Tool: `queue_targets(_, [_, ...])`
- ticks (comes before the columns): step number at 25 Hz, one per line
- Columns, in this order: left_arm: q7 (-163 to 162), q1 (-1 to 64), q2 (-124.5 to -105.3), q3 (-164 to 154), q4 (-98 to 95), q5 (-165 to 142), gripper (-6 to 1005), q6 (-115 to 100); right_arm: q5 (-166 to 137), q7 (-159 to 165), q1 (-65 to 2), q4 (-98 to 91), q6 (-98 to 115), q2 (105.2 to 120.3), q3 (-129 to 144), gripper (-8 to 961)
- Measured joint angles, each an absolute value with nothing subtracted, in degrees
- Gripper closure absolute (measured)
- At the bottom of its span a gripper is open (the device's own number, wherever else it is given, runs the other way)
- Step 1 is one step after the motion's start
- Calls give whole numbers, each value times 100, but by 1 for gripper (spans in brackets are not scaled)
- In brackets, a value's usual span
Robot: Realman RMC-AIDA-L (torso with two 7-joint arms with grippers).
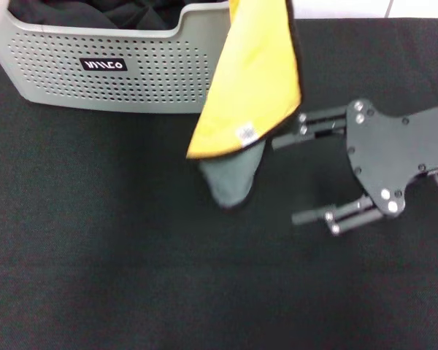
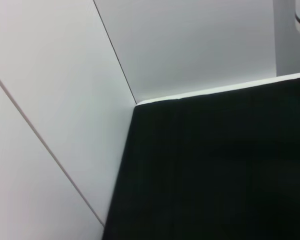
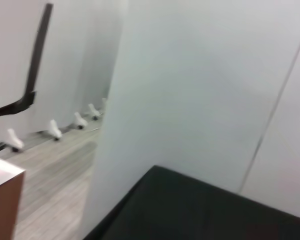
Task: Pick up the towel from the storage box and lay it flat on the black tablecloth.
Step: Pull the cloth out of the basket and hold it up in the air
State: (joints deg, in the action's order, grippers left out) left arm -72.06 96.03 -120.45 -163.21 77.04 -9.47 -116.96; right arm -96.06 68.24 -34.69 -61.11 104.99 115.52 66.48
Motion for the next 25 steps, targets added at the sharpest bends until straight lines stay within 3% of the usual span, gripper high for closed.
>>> queue_targets(10, [-6971, 9396, -12061, -16321, 7836, -598, 983, -11712, -9286, 6835, -2788, -6322, 9349, 11574, 5991, 283])
queue_targets(25, [-6874, 9371, -12068, -16321, 7764, -332, 983, -11725, -9169, 6438, -2931, -5527, 8317, 11521, 5589, 300])
